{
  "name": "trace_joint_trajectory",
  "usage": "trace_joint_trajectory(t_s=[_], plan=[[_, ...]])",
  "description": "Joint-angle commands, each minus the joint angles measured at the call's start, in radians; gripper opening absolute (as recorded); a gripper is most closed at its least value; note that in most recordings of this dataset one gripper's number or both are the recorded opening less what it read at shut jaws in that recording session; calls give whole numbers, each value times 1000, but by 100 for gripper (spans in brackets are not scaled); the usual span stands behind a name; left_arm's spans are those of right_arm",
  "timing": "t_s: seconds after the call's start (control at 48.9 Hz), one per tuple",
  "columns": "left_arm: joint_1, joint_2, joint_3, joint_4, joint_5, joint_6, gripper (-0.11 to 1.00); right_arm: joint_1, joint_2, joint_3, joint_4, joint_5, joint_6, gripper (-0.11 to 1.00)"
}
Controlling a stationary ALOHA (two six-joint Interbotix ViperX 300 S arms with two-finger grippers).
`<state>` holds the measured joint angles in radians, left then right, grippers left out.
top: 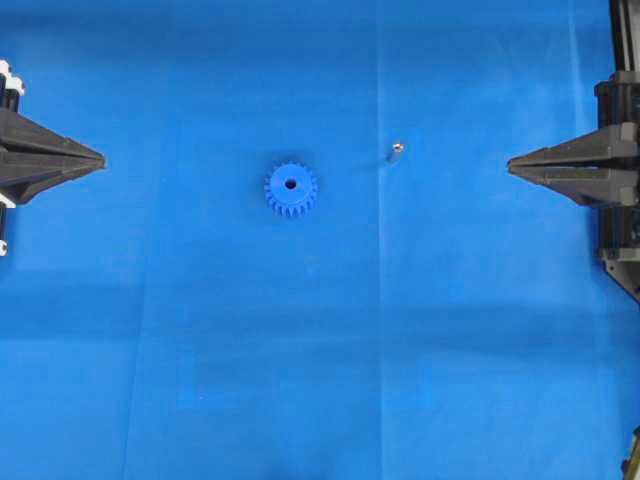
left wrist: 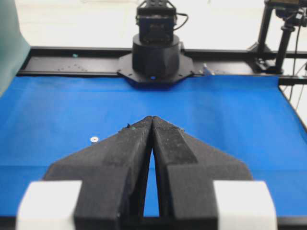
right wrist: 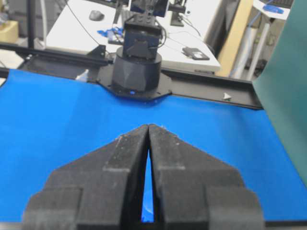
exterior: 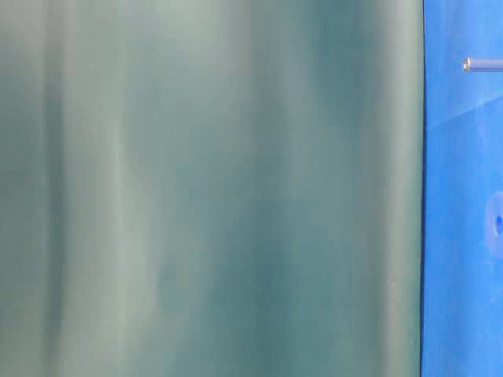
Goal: Insert the shaft placed at a random location into the center hole of the small gear at another random location.
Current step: 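Move the right gripper left and lower it around the silver shaft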
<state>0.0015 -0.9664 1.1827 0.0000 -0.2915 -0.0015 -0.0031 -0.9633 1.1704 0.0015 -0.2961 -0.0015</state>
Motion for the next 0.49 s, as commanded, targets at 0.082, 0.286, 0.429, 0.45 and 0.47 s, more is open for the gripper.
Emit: trace_joint_trajectory(t_s=[0.082,0.286,0.429,0.45,0.47], plan=[[-5,-6,-12,3,28,-12,0,-15,14,-15,0,5,-6,-4],[-2,-25,-8,3,32,-12,0,-64,40,-9,9,2,3,-6],[11,-31,-3,3,34,-12,0,-114,77,-3,12,-2,3,-6],[11,-31,-3,2,34,-12,0,-118,83,-2,14,-2,3,-5],[14,-31,-5,2,34,-12,0,-126,94,0,14,-5,3,-5]])
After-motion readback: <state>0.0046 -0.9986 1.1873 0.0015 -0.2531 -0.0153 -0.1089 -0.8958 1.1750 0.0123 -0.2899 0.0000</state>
